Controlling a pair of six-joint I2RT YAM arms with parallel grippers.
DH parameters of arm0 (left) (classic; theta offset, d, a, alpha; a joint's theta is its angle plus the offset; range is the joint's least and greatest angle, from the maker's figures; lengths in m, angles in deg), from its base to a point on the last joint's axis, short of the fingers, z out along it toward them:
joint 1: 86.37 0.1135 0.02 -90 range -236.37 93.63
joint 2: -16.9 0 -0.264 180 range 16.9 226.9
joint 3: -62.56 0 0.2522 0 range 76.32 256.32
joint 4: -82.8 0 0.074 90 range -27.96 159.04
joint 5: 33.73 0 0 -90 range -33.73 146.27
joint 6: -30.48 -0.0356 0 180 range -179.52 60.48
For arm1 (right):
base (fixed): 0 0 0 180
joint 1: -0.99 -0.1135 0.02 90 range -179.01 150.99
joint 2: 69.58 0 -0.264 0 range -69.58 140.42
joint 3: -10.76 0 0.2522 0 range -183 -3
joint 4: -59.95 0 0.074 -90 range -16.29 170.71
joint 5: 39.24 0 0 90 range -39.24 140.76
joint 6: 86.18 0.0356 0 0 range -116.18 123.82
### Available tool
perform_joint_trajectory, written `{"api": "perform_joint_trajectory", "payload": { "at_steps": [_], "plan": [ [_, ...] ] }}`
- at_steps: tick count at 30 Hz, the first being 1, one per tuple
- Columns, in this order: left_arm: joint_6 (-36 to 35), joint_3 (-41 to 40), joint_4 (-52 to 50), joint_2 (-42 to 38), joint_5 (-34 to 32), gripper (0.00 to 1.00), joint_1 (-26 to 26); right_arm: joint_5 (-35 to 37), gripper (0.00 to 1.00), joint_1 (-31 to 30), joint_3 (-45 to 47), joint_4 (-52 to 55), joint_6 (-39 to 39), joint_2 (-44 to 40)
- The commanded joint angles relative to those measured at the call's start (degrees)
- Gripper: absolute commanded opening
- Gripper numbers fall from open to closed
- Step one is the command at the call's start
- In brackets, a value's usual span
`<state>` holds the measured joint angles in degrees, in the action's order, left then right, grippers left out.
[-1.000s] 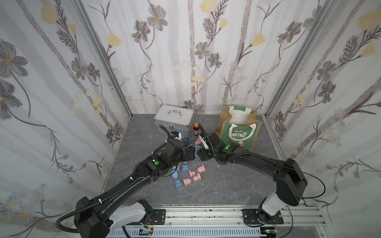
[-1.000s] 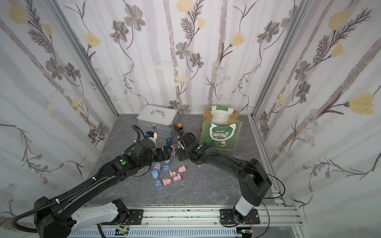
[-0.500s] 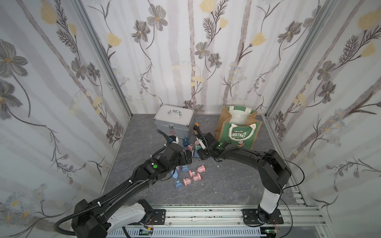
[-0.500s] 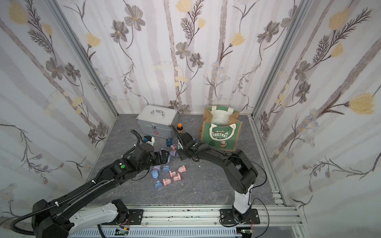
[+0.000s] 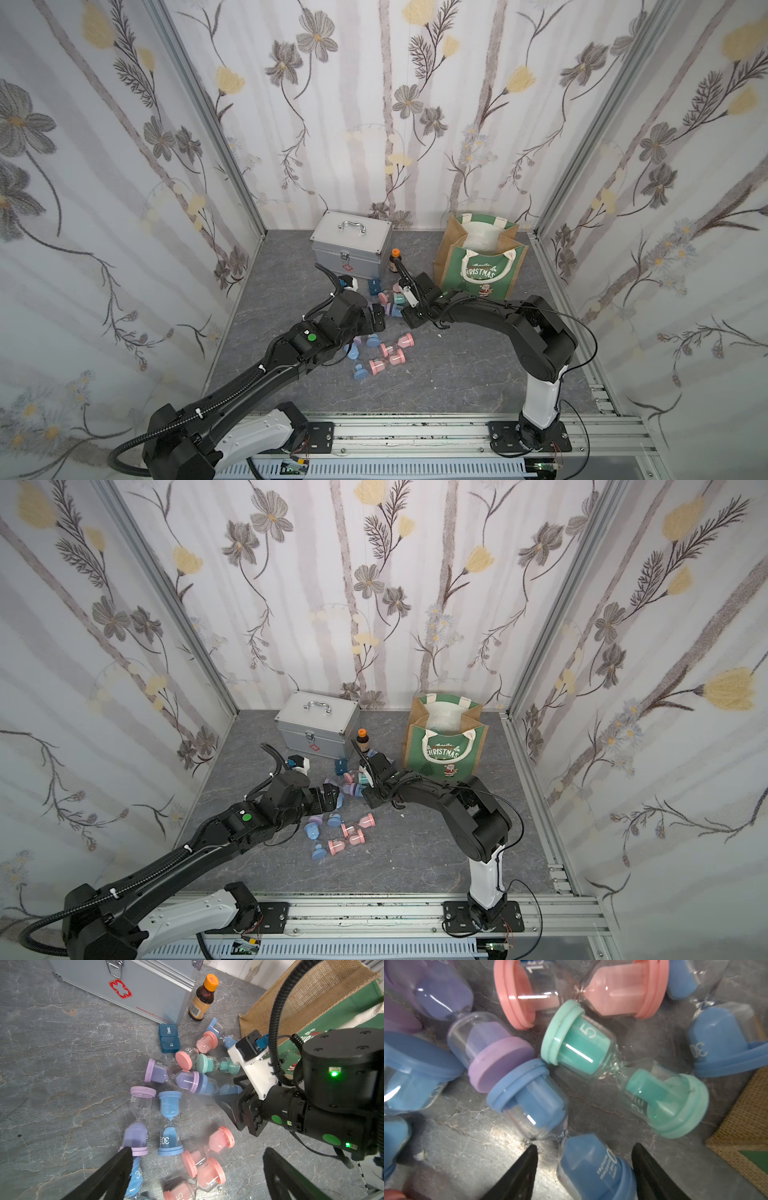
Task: Put the hourglass into the canvas bag
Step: Pick up the hourglass from the center of the board.
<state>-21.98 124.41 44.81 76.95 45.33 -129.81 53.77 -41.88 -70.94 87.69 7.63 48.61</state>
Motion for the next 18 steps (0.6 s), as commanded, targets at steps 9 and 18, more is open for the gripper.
{"api": "perform_joint_trajectory", "payload": {
  "at_steps": [9,18],
  "plan": [
    [0.78,0.64,1.01,0.86,-0.65,1.0,0.05,-2.39,0.57,-0.81,2.81,-4.58,0.67,-0.02],
    [0.53,0.66,0.38,0.15,-0.91,1.0,0.03,-0.96,0.47,-0.84,4.0,-4.37,0.32,-1.39]
  ]
}}
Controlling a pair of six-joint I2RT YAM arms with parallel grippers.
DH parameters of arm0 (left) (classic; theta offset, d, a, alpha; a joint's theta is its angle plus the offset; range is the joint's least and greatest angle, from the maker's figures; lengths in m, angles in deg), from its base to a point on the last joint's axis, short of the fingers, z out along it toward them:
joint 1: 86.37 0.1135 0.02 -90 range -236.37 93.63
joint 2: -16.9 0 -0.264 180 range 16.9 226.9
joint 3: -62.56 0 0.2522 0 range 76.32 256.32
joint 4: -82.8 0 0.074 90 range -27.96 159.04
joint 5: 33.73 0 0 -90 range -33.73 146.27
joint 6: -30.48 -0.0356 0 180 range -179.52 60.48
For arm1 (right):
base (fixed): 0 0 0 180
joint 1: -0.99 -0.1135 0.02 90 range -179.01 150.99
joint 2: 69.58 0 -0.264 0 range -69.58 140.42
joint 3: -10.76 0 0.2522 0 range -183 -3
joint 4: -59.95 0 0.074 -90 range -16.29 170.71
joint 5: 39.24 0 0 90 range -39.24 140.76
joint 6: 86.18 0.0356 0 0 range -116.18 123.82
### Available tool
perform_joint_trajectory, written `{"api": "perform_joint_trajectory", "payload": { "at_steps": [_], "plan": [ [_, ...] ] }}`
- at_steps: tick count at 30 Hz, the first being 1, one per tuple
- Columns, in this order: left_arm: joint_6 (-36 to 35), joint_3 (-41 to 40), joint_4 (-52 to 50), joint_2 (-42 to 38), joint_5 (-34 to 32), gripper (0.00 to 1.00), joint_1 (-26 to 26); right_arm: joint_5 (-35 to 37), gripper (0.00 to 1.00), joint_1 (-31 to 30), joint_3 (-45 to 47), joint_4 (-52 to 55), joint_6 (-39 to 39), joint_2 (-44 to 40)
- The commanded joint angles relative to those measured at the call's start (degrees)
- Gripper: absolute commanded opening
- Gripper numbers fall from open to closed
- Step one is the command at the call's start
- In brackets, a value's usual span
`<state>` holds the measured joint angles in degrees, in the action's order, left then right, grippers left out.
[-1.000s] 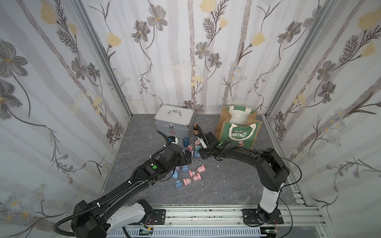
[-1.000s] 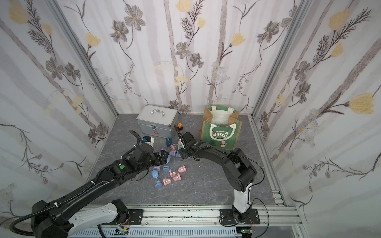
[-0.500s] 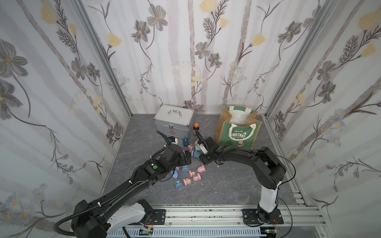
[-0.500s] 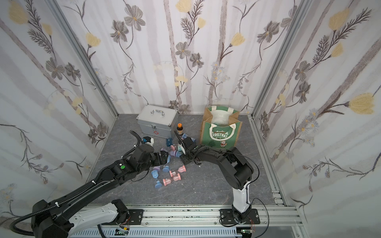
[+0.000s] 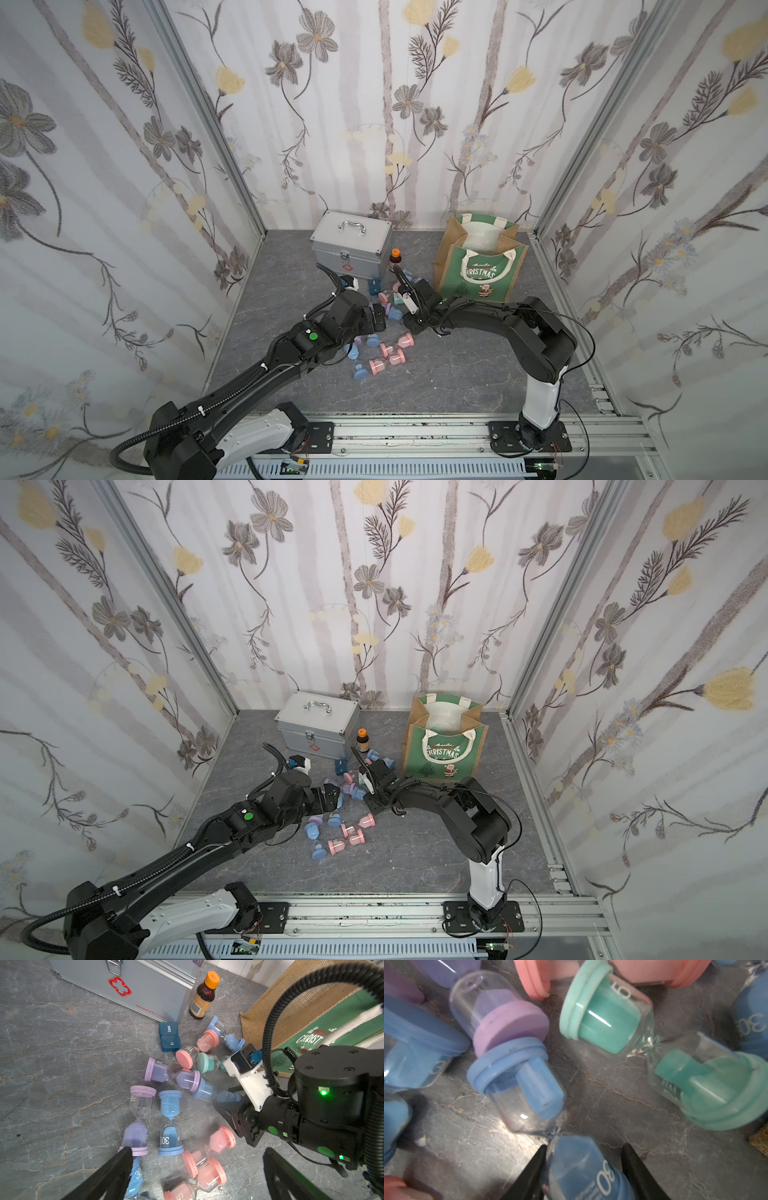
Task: Put the hourglass into the canvas bag
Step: Pick up the hourglass from the center of the board.
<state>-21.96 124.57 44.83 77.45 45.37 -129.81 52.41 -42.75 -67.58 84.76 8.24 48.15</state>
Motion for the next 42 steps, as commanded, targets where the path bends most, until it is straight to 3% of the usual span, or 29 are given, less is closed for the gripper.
{"api": "perform_joint_trajectory", "payload": {
  "at_steps": [1,11,20,33,42],
  "plan": [
    [0.5,0.61,0.23,-0.44,-1.07,1.0,0.06,0.82,0.46,0.06,0.99,-1.47,-0.3,-1.33],
    [0.33,1.06,-0.01,-1.26,-0.78,1.0,0.08,0.03,0.37,0.65,2.73,-2.32,0.91,-5.22],
    [-0.59,2.28,-0.49,-2.21,-0.71,1.0,0.11,-3.51,0.31,3.48,4.37,-1.69,6.15,-14.71],
    [-4.08,9.41,0.42,2.67,2.66,1.0,0.12,-5.5,0.31,12.76,-6.7,10.51,13.33,-29.09],
    [-5.9,14.76,2.0,8.1,6.84,1.0,0.12,-4.46,0.28,23.54,-15.31,12.07,18.34,-30.1]
  ]
}}
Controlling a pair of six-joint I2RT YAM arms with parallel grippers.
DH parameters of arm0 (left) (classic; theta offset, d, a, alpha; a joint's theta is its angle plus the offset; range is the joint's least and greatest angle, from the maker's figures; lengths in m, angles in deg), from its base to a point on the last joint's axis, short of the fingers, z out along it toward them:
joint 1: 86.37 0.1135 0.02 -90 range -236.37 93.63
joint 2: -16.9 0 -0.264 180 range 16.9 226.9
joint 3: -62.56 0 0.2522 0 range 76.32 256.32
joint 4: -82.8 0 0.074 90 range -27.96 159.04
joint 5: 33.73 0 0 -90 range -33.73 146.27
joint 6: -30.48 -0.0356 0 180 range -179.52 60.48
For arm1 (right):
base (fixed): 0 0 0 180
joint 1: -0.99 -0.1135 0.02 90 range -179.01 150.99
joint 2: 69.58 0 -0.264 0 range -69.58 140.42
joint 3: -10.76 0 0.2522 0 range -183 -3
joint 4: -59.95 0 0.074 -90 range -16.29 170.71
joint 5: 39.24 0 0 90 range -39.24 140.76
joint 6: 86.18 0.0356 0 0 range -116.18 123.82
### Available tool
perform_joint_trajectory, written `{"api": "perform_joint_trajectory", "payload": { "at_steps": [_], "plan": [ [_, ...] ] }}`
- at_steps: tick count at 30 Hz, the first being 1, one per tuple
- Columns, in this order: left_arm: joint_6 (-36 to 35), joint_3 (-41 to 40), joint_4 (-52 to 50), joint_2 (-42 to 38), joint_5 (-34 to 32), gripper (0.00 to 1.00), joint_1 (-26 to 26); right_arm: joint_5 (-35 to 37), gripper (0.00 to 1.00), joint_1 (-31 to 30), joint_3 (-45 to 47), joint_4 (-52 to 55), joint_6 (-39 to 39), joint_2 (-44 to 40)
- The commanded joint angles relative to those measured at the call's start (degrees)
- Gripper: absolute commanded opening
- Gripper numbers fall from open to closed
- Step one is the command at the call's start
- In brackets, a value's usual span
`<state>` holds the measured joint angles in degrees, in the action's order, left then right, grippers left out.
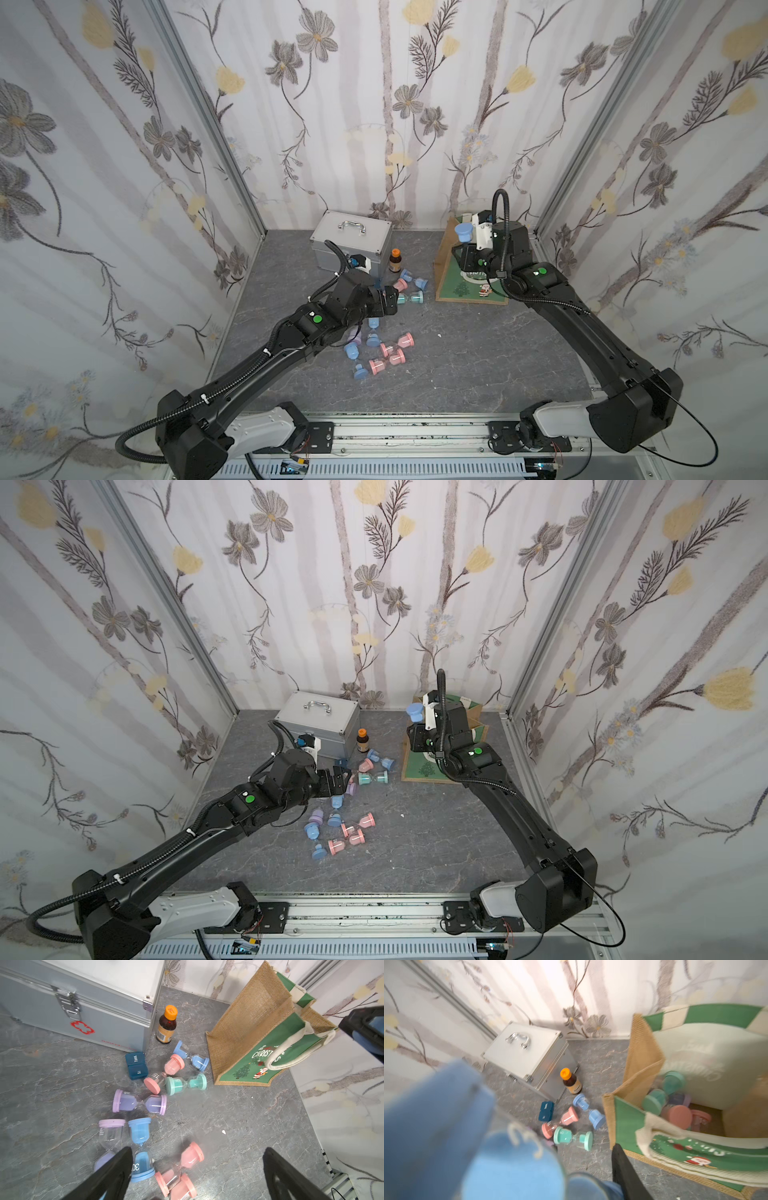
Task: Put the hourglass into the canvas bag
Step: Pick up the hourglass from the center of the board, then place the hourglass in the canvas bag.
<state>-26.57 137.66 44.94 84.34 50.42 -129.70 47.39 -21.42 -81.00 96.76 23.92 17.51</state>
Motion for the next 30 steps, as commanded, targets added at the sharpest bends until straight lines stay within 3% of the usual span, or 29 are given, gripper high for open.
{"api": "perform_joint_trajectory", "payload": {
  "at_steps": [1,16,30],
  "plan": [
    [-1.45,2.14,2.12,1.82,2.24,1.0,0.0,1.2,0.28,3.0,-2.64,0.15,3.13,0.96],
    [-2.81,7.79,4.3,9.15,4.7,1.0,0.02,13.21,0.28,10.05,-13.17,-0.99,5.54,16.1],
    [-3.07,10.79,4.68,14.43,5.66,1.0,0.09,11.69,0.28,10.91,-20.88,0.47,5.48,30.05]
  ]
}}
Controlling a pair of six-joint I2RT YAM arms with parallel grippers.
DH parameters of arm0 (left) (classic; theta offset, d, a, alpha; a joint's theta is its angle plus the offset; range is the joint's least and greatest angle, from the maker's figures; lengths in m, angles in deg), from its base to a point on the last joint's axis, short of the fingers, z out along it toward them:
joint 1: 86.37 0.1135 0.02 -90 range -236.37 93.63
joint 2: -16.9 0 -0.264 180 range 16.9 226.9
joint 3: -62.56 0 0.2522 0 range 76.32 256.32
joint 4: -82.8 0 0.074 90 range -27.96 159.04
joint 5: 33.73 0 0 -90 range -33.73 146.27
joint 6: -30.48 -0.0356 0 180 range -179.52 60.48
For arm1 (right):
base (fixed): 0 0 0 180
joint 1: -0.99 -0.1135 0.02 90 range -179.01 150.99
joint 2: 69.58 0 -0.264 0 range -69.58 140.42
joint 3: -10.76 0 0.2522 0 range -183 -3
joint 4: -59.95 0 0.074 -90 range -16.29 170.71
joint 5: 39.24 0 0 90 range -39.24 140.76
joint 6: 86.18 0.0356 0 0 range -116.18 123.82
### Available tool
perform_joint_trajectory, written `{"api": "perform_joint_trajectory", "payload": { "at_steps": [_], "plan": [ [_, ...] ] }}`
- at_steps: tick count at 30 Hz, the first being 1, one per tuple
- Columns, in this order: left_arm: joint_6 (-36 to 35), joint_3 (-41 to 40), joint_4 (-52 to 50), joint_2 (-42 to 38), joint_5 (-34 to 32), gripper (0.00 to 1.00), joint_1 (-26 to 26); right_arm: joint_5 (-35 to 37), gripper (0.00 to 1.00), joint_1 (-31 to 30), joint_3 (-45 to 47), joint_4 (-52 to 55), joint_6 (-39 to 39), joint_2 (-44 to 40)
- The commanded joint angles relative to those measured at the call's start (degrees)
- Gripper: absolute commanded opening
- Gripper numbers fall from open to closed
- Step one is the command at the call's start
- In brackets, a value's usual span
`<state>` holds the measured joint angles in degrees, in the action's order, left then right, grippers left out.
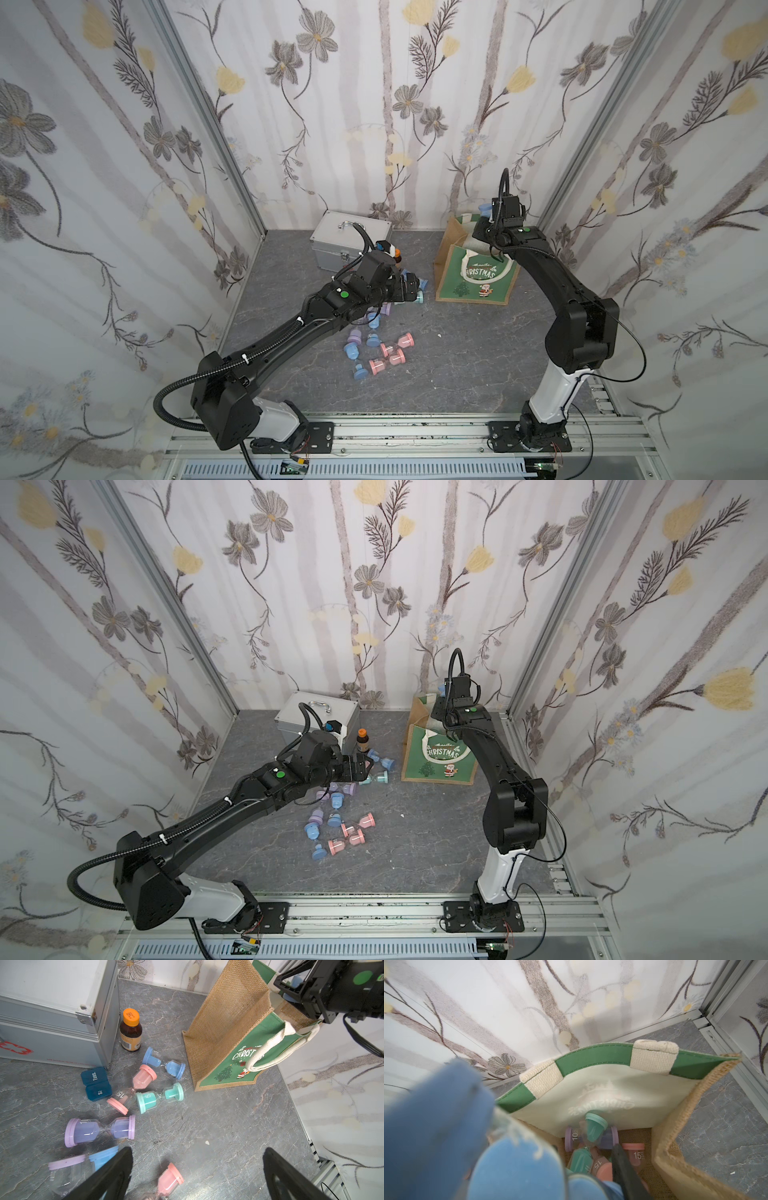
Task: Put the hourglass into the canvas bag
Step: Place the hourglass in the canvas bag.
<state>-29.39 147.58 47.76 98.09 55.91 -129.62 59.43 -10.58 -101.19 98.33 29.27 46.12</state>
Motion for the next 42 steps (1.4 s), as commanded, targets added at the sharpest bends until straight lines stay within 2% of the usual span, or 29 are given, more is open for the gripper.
{"api": "perform_joint_trajectory", "payload": {
  "at_steps": [1,7,18,32,36,42],
  "plan": [
    [-0.18,1.22,1.54,1.05,0.35,1.0,0.0,-0.4,0.29,0.1,-0.68,-0.99,0.12,2.25],
    [-0.21,1.86,1.38,2.36,0.37,1.0,0.09,-0.93,0.31,0.41,-0.44,-0.18,0.08,5.96],
    [0.08,1.16,1.71,2.01,-0.34,1.0,0.27,0.37,0.53,0.43,0.72,0.45,-0.4,6.29],
    [2.23,-0.54,1.85,-1.68,0.29,1.0,0.44,1.3,0.66,-2.09,1.16,3.33,-1.5,-7.5],
    [4.72,-2.33,1.68,-4.58,0.97,1.0,0.58,3.4,0.71,-5.53,2.13,4.71,-2.23,-12.27],
    [11.15,-6.05,0.21,-11.04,0.36,1.0,0.97,1.17,0.75,-14.31,10.75,1.82,-5.78,-19.78]
  ]
}}
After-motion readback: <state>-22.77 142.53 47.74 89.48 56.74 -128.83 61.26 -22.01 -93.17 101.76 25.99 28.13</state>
